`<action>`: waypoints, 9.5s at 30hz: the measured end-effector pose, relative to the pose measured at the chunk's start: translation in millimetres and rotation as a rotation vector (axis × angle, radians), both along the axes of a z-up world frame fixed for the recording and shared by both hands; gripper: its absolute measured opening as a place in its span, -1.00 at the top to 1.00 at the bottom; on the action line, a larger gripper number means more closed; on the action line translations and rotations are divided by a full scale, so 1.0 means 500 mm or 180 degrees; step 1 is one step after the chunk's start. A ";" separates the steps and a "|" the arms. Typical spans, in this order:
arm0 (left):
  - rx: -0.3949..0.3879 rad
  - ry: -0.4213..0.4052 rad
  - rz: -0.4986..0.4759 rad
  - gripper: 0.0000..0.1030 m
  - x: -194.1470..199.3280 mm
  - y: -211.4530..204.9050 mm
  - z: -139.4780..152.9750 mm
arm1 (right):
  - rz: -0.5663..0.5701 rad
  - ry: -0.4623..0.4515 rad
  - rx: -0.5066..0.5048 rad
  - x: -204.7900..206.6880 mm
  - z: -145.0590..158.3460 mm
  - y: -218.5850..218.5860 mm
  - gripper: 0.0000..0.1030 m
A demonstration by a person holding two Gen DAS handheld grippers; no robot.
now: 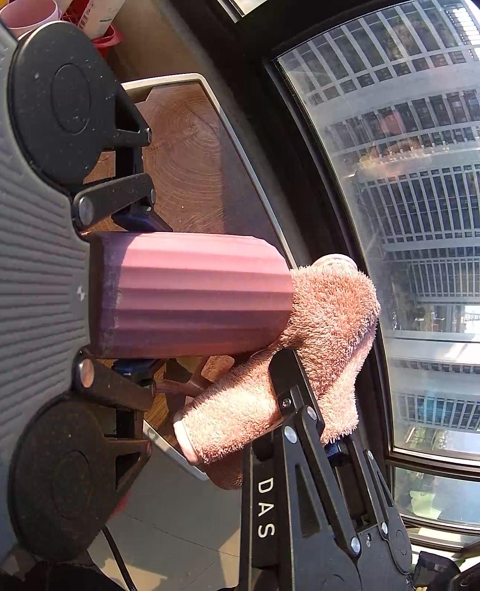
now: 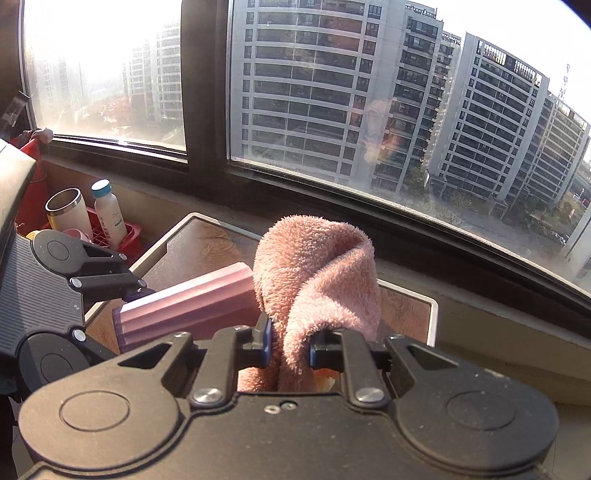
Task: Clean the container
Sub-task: 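Keep rubbing the towel over the cup with the right tool, then wipe the cup's outer wall again with the towel in the right tool, then lower the cup onto the tray with the left tool while the right tool lowers the towel beside it, then open both tools and pull them back from the cup and towel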
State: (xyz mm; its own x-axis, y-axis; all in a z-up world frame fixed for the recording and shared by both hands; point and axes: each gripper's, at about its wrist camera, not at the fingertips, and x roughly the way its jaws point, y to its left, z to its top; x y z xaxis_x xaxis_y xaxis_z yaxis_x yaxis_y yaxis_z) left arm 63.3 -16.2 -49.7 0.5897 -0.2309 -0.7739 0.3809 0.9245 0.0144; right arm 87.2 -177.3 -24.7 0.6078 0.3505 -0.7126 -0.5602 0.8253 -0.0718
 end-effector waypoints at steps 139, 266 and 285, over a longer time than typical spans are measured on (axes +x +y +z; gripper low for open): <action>-0.0020 -0.0077 0.0036 -0.20 0.011 0.006 -0.008 | 0.0318 0.0320 0.0532 -0.018 0.034 -0.013 0.66; 0.0143 0.0359 0.0651 -0.22 0.116 0.022 -0.117 | -0.0185 0.0654 -0.0071 0.094 -0.105 0.006 0.27; -0.0214 -0.0048 0.0959 -0.57 -0.016 0.038 0.009 | -0.0405 0.0157 0.0283 -0.036 0.012 -0.036 -0.22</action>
State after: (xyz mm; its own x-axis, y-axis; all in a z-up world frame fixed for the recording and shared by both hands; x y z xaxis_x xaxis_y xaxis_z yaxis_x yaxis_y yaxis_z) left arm 55.3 2.9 -45.4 0.6507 -0.0944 -0.7535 0.0897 0.9949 -0.0471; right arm 68.9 -195.4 -18.5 0.6163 0.3359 -0.7123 -0.4517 0.8917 0.0297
